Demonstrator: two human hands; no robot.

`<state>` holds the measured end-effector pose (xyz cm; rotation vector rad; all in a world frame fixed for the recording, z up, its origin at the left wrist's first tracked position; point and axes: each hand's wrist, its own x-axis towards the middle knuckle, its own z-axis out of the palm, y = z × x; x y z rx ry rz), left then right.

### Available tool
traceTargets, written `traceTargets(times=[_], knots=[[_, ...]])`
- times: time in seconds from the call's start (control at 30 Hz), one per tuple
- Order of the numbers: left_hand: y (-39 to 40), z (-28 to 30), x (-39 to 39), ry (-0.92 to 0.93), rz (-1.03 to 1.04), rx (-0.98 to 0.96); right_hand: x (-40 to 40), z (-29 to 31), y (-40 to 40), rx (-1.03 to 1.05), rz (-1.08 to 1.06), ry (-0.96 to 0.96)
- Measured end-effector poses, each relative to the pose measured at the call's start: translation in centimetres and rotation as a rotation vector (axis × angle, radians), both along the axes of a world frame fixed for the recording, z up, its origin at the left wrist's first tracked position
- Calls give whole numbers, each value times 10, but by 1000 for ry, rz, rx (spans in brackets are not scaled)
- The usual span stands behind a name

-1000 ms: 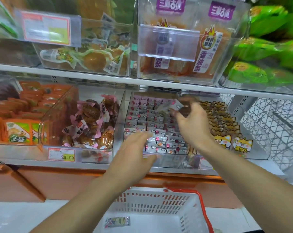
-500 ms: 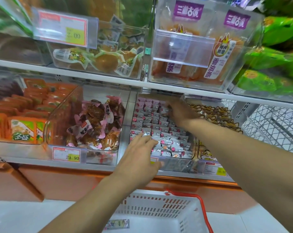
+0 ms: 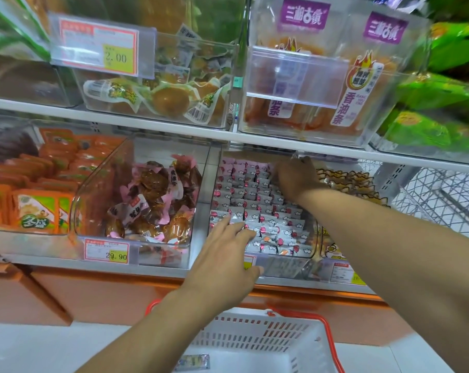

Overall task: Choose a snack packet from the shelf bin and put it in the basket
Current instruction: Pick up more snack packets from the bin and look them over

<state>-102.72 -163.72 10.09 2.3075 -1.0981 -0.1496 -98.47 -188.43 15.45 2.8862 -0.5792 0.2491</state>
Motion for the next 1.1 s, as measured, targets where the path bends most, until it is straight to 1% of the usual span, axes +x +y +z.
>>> traceTargets(times=[0.13, 0.27, 0.37, 0.43, 0.5, 0.53, 0.57, 0.63, 0.67, 0.7, 0.77, 0.83, 0.97, 1.1], knots=[[0, -1, 1, -9, -9, 8, -3, -1, -1, 90, -35, -58], [0, -1, 1, -3, 0, -25, -7, 5, -6, 275, -74, -206], [0, 2, 0, 12, 22, -110, -17, 13, 0, 347, -191, -351], [1, 9, -2, 27, 44, -215, -33, 18, 10, 444, -263, -478], [3, 19, -5, 91, 88, -337, -57, 23, 26, 606, -262, -654], [4, 24, -7, 164, 118, -400, -71, 23, 37, 731, -265, -757], [5, 29, -8, 265, 150, -473, -84, 25, 50, 904, -270, -852], [8, 36, -11, 488, 202, -599, -110, 24, 74, 1353, -240, -966], [10, 38, -13, 586, 225, -633, -122, 23, 86, 1556, -220, -974], [13, 39, -14, 674, 247, -654, -133, 21, 96, 1701, -210, -967], [18, 39, -17, 834, 277, -718, -148, 15, 110, 1854, -191, -940], [24, 36, -20, 909, 286, -784, -157, 9, 116, 1905, -153, -917], [34, 28, -21, 1034, 312, -874, -164, -1, 112, 1877, -138, -808], [39, 23, -18, 1056, 340, -896, -168, -7, 105, 1855, -136, -711]])
